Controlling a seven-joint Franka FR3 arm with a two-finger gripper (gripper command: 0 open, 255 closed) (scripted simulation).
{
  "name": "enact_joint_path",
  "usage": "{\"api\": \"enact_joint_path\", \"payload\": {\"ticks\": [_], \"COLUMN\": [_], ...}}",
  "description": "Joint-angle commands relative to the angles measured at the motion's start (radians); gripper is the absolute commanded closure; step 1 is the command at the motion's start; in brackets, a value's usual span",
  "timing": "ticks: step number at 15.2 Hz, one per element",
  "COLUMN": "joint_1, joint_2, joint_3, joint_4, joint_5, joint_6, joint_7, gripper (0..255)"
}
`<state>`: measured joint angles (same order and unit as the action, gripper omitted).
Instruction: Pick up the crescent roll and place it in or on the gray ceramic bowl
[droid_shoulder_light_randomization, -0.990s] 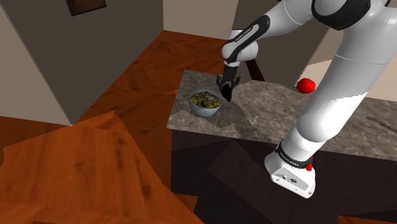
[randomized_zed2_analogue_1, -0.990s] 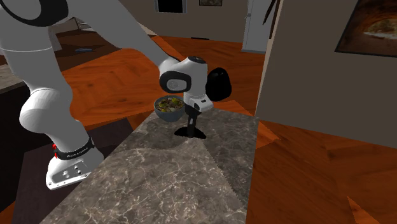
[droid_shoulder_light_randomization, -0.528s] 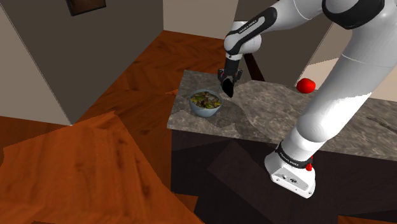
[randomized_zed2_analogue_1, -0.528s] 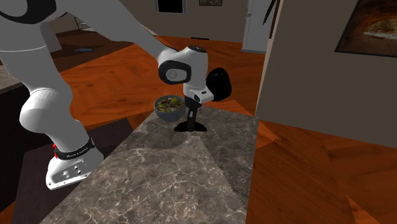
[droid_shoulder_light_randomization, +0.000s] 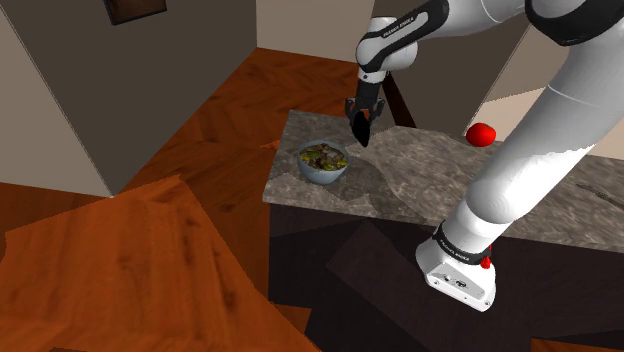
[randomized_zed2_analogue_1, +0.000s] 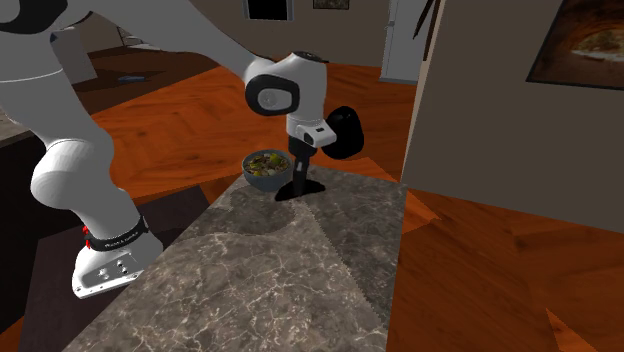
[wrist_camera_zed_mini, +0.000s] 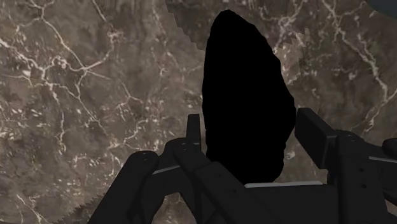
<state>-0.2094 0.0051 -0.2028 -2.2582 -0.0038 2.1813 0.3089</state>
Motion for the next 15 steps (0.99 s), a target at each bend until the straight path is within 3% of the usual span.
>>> {"api": "enact_joint_path", "payload": {"ticks": [1, 12, 15], "joint_1": [0.000, 0.001, 0.035], "joint_2": [-0.013, -0.078, -0.120], "joint_3": [0.000, 0.003, 0.043], "joint_4": [0.017, 0.091, 0.047], "joint_5": [-0.003, -0.016, -0.014], "joint_6": [-0.029, -0.168, -0.166], "joint_7": [0.003, 0.013, 0.086], "gripper": [255, 255, 255]}}
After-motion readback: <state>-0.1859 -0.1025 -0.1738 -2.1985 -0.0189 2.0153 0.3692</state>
